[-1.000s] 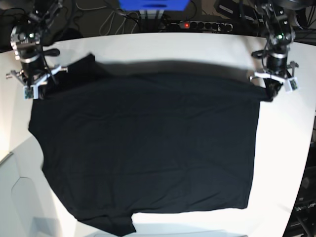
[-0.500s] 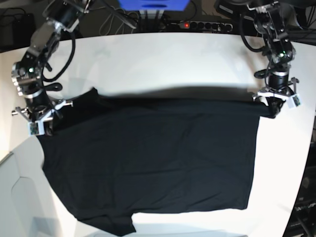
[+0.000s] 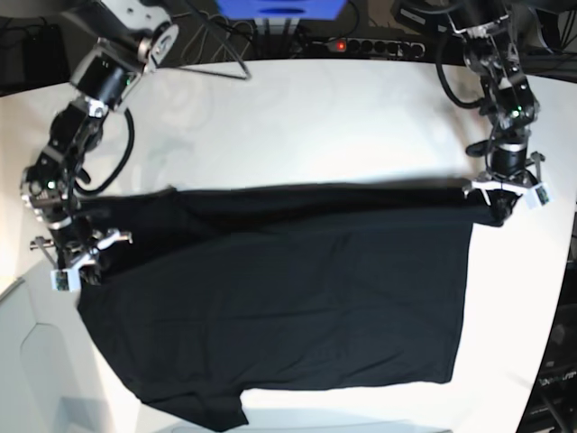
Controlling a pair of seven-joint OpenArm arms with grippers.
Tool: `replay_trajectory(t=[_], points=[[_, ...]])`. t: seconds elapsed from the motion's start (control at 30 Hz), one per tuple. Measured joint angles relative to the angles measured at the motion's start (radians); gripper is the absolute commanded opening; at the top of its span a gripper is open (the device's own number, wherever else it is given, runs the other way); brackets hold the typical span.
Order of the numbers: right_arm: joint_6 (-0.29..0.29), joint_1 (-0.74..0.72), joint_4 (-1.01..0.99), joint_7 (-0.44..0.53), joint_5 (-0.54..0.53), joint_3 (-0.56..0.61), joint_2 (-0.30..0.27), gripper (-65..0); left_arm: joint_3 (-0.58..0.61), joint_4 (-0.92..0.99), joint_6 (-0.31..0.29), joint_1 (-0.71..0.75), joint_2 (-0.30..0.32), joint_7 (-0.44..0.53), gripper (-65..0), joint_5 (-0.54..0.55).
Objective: Fold the T-shirt properly
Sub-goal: 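Pull the gripped shoulder edges apart to stretch the shirt flat, then lift the shirt's collar edge with both grippers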
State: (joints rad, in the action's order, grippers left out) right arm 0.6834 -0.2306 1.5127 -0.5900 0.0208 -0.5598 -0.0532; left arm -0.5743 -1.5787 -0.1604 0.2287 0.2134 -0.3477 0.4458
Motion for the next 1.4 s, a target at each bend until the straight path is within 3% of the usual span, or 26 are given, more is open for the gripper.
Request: replay_trajectory(t=[0.33,0.63,0.8,1.4], points=[[0.000,-0.081,-0.185,0.010,0.003,0.105,-0.054,-65.0,0.000,0.091,0.001,-0.076,0.000,0.003,-64.6,0.002],[0.000,-0.169,-0.232,0.014,-0.001,0.103,-0.057,-65.0,0.002,0.113,0.003,-0.115,0.000,-0.004,-64.6,-0.002],[0.000,-0.179,-0.270,0.013,0.003,0.101,-0.086,-65.0,0.004,0.113,0.003,-0.137,0.000,0.000,-64.6,-0.003],[0.000,-0.173,-0.281,0.011,0.002,0.104,-0.082,-65.0,0.055,0.257,0.006,-0.258,0.005,0.001,-63.2,-0.003]])
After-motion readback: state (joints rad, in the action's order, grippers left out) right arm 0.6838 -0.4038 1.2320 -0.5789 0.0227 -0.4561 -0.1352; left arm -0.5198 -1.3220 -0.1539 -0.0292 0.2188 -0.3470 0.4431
